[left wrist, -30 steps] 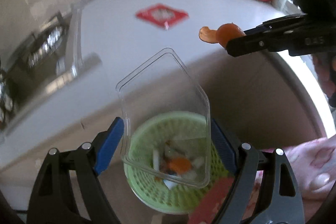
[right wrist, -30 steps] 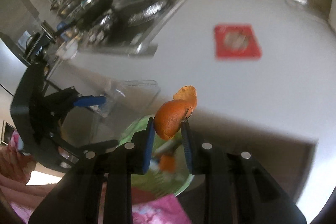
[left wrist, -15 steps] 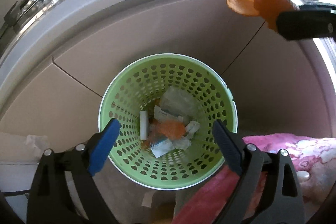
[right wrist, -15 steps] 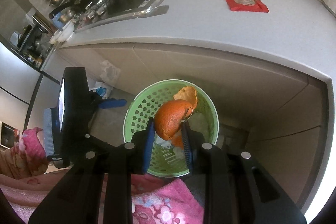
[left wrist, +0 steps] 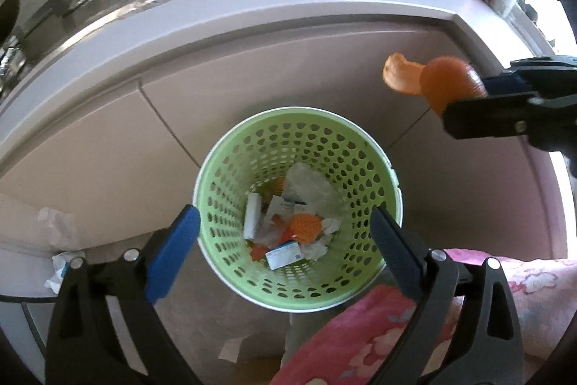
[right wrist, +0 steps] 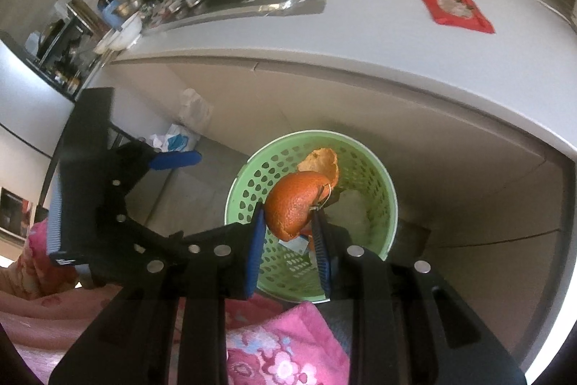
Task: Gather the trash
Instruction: 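Lower the orange peel into the green basket and open the right tool, then move the right tool back over the counter to the red snack bag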
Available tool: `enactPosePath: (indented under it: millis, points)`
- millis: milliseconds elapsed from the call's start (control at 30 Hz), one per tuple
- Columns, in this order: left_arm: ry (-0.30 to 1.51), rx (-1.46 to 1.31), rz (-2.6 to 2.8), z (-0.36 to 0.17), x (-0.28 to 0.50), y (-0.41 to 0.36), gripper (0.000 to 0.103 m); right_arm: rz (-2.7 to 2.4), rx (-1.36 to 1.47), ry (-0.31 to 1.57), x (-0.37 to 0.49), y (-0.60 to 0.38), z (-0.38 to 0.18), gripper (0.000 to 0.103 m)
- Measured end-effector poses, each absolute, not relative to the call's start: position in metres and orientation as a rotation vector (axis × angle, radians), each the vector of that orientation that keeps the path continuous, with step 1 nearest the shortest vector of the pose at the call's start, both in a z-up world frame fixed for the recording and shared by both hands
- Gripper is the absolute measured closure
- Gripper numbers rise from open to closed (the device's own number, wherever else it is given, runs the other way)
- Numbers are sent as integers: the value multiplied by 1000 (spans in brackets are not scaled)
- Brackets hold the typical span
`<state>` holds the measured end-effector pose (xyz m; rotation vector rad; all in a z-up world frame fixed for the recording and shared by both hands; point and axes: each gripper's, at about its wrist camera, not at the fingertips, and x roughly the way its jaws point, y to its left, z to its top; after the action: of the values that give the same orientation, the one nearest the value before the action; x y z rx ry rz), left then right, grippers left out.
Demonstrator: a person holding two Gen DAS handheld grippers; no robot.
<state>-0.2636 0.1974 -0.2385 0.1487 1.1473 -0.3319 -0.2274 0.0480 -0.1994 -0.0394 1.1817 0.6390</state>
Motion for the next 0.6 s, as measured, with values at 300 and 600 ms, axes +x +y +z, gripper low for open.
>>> enactPosePath:
  millis: [300, 600]
  points:
    - [1147, 122, -268, -237, -269, 214, 12, 666, -44, 1279, -221, 60, -233, 37]
    - [1118, 141, -249, -223, -252, 203, 12, 576, -17, 1183, -201, 35, -204, 23]
